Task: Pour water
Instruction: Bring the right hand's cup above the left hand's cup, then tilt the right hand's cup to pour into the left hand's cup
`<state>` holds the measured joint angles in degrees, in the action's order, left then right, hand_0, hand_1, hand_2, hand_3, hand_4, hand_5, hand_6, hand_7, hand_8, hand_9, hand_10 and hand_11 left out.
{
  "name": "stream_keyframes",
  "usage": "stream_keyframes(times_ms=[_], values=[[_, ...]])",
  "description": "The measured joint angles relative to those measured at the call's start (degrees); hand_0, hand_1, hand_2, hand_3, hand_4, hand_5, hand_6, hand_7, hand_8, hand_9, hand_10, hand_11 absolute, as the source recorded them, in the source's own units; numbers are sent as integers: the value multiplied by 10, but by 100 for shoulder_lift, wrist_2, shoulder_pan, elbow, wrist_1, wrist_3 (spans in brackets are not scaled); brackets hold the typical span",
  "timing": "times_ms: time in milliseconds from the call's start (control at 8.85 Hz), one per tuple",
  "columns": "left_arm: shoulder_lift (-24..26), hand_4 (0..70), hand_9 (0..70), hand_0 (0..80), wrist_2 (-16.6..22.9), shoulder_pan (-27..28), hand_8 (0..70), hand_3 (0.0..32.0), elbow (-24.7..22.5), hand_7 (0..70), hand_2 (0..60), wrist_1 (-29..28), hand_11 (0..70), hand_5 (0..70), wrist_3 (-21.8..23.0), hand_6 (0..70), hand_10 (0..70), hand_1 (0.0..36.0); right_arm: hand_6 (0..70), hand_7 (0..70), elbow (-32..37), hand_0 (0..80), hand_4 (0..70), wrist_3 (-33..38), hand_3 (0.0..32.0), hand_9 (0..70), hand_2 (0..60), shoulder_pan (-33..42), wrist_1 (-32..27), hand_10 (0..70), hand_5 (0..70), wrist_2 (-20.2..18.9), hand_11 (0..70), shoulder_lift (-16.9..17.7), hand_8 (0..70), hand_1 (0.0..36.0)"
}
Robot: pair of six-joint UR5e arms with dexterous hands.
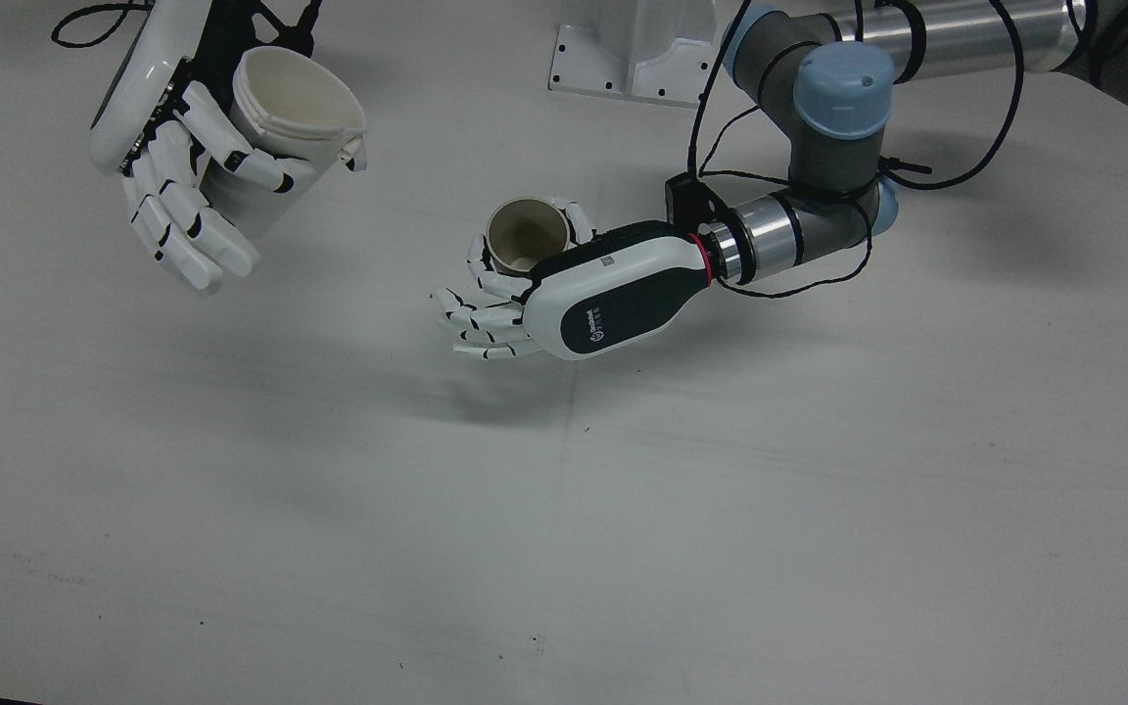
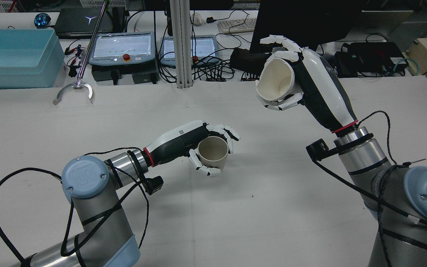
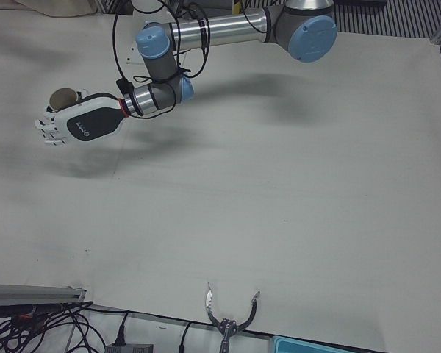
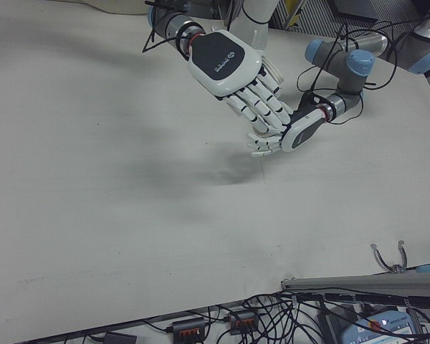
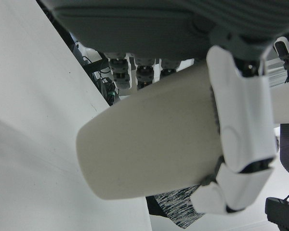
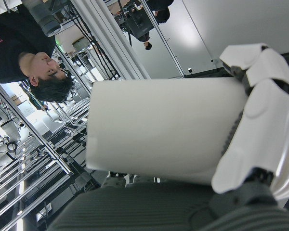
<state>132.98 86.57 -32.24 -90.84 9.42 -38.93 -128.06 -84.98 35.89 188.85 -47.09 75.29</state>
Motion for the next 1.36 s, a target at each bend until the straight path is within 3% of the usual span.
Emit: stream_keyframes(times_ms=[565,1355], values=[[167,605,219,563,2,-10,150,0,0,328,600,14,137,700,-8,176,78,360,175,228,30,507,430,-1254,0,183,365,-346,137,160,700,-246,241,-10,120,193],[196,606,219,563,3,-7,151,0,11,328,600,16,137,700,-16,176,78,360,174,217,53,507,418,-1734,0,180,343,-415,240,161,700,-300,242,-112,118,188]])
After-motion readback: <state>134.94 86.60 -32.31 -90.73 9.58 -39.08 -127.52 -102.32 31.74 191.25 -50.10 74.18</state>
